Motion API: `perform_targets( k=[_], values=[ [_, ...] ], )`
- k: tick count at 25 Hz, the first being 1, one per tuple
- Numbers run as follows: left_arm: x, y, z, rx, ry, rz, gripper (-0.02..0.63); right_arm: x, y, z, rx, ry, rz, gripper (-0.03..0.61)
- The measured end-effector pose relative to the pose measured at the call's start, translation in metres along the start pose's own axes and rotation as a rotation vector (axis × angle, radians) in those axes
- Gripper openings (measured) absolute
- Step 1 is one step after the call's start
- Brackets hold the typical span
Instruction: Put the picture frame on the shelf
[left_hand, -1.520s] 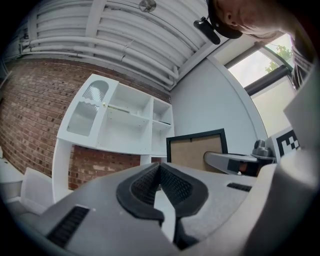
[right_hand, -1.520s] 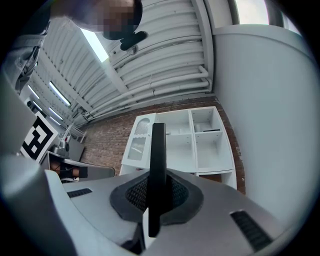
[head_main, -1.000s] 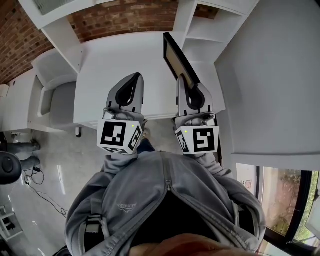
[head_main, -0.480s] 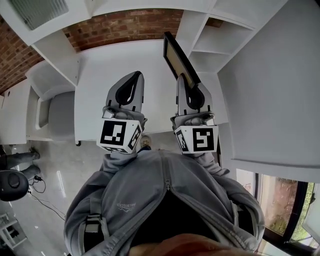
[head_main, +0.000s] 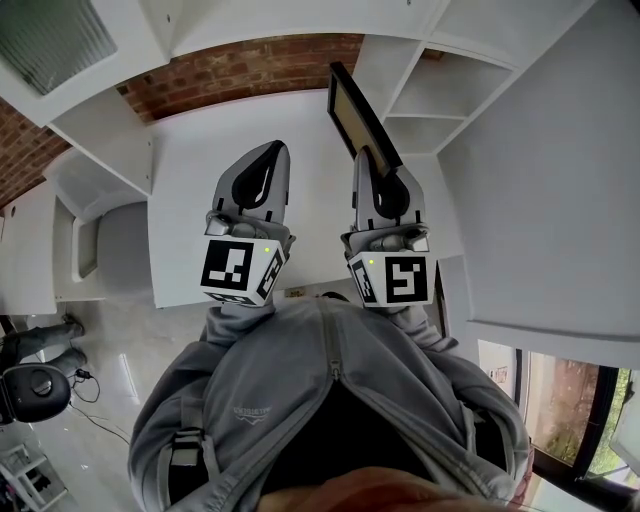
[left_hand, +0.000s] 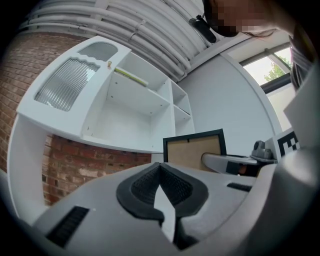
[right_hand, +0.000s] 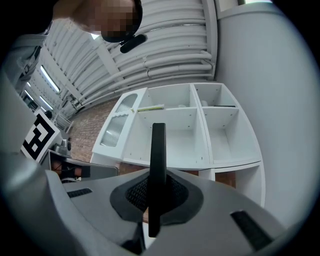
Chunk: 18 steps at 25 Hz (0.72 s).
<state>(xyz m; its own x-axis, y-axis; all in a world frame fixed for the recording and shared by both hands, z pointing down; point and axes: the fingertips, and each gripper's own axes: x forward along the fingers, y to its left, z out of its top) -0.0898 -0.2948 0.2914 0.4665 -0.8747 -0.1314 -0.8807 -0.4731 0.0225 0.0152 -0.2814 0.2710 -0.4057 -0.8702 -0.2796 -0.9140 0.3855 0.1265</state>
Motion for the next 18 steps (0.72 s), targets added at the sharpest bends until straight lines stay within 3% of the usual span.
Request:
perform_targets(
  k=[18],
  values=[
    [0.039,0.018,0.013,0.034,-0.015,0.035,0.008,0.043,-0.013,0.001,-0.024,-0.037,0.061,0.034]
  ],
)
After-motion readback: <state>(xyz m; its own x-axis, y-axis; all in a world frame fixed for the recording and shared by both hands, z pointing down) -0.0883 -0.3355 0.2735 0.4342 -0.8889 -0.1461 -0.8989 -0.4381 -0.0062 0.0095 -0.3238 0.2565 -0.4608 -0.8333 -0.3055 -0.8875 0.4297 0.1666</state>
